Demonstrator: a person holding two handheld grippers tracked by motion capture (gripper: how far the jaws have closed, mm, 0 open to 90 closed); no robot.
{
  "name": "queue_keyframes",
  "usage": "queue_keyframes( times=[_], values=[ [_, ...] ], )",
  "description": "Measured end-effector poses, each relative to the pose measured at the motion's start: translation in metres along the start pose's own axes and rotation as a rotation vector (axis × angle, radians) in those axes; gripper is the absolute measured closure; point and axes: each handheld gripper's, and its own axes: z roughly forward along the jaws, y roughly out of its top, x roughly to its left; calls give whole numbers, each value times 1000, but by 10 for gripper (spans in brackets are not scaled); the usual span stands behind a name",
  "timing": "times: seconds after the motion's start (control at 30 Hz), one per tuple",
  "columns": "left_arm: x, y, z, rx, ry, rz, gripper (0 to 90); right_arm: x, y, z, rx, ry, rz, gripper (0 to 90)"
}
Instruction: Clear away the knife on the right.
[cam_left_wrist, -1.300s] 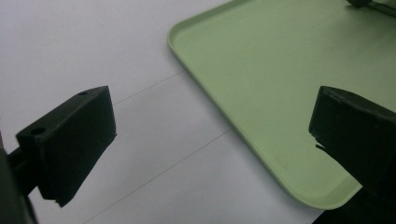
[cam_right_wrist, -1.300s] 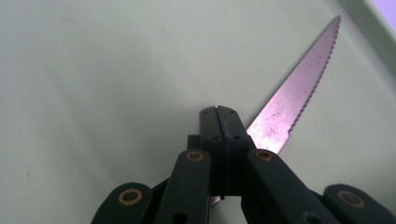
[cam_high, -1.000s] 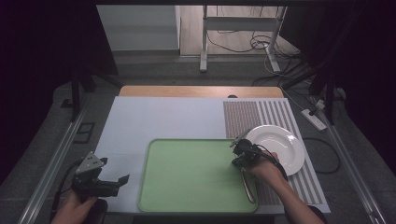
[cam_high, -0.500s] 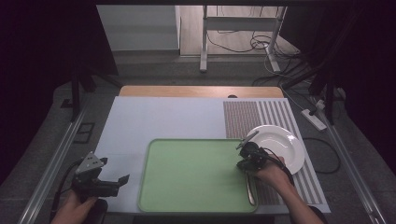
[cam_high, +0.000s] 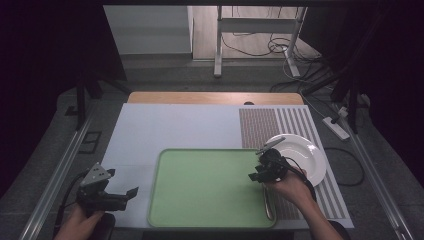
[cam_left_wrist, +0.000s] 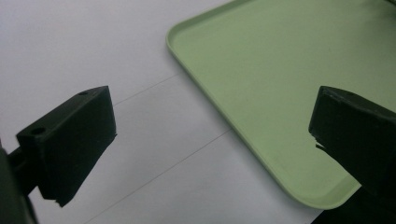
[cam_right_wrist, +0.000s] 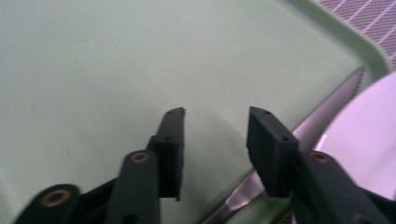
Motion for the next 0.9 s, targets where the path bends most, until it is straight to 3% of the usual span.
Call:
queue_keyframes(
  times=[0.43, 0.63, 0.9],
  values=[
    [-1, 0, 0, 1, 4, 5, 9, 10, -10, -22, -75, -29, -10, 301],
    [-1, 0, 0, 2, 3, 4, 10, 10, -15, -29, -117, -23, 12, 244],
    [-1, 0, 0, 1, 4, 5, 10, 10, -22, -33, -126, -14, 31, 184]
  ],
)
